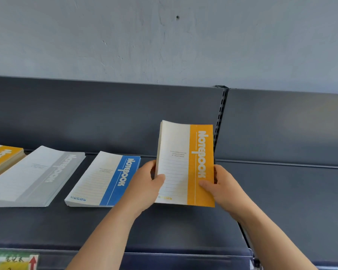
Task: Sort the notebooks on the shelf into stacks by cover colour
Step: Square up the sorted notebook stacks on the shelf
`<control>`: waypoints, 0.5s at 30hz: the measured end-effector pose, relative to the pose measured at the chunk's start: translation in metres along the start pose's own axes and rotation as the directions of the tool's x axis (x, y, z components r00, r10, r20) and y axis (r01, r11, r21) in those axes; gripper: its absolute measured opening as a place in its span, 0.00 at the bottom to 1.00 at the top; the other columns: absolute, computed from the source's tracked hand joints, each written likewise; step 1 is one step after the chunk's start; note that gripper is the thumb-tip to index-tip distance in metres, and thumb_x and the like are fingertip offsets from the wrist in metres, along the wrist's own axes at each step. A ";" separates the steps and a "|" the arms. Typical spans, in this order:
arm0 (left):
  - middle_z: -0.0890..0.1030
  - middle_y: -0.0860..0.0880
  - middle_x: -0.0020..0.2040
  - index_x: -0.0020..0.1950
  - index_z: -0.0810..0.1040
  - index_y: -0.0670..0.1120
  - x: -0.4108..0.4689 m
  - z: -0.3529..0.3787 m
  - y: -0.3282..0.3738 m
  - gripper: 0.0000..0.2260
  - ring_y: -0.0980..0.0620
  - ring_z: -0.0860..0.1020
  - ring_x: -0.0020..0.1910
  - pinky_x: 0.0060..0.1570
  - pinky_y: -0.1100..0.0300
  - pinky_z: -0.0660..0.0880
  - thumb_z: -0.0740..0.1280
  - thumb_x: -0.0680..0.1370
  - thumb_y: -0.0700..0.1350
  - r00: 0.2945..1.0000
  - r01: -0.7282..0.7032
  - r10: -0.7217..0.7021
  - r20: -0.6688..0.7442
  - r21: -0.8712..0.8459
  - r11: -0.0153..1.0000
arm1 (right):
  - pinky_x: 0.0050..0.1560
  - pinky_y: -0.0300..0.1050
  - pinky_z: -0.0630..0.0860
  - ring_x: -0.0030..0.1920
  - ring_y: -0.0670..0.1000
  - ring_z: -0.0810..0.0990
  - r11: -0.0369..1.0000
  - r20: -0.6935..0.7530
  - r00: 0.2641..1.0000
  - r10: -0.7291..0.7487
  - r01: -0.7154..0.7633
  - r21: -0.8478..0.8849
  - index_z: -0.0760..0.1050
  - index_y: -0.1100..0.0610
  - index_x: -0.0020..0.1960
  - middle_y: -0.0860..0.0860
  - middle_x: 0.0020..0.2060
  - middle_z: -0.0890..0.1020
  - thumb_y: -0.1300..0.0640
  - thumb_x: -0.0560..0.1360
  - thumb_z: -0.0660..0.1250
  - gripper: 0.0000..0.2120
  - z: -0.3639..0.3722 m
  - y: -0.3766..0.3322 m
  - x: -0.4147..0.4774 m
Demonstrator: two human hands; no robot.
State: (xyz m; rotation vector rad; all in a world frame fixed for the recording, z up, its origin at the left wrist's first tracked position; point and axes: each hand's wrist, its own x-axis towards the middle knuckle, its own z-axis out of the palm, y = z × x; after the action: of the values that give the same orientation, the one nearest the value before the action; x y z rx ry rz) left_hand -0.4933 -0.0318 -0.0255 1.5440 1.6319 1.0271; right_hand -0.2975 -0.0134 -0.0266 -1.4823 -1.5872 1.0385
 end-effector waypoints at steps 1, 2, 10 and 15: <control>0.76 0.56 0.59 0.64 0.71 0.54 0.001 0.001 -0.003 0.12 0.53 0.75 0.57 0.38 0.67 0.76 0.61 0.81 0.45 1.000 0.022 -0.022 -0.002 -0.012 1.000 | 0.46 0.43 0.77 0.49 0.46 0.80 1.000 0.027 0.999 0.024 -0.024 0.002 0.71 0.48 0.54 0.42 0.49 0.80 0.57 0.77 0.64 0.08 0.000 0.000 0.000; 0.77 0.55 0.59 0.63 0.72 0.52 0.002 0.002 -0.006 0.11 0.52 0.76 0.57 0.38 0.66 0.77 0.62 0.80 0.45 0.999 0.038 -0.038 0.000 -0.012 0.999 | 0.46 0.43 0.77 0.47 0.46 0.81 0.999 0.050 0.998 0.045 -0.045 -0.008 0.72 0.48 0.51 0.43 0.47 0.81 0.58 0.77 0.64 0.06 0.000 0.000 -0.001; 0.79 0.51 0.60 0.57 0.77 0.47 0.009 0.015 -0.017 0.08 0.52 0.78 0.50 0.38 0.64 0.78 0.63 0.80 0.46 0.995 0.095 -0.089 -0.048 0.149 0.984 | 0.45 0.43 0.77 0.47 0.51 0.81 0.963 0.077 0.979 0.189 -0.170 -0.208 0.75 0.54 0.48 0.50 0.48 0.81 0.59 0.78 0.60 0.05 0.006 0.001 0.006; 0.81 0.51 0.57 0.53 0.80 0.43 0.011 0.020 -0.020 0.09 0.57 0.77 0.41 0.40 0.61 0.79 0.64 0.79 0.46 0.993 0.088 -0.071 -0.089 0.204 0.975 | 0.57 0.51 0.76 0.53 0.57 0.80 0.930 0.060 0.963 0.261 -0.235 -0.282 0.73 0.64 0.59 0.58 0.54 0.80 0.59 0.78 0.59 0.13 0.008 0.005 0.011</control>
State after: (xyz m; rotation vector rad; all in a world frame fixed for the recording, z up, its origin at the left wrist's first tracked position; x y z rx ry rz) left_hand -0.4865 -0.0189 -0.0518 1.5725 1.8930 0.9110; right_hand -0.3037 -0.0029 -0.0350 -1.8845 -1.6944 1.0769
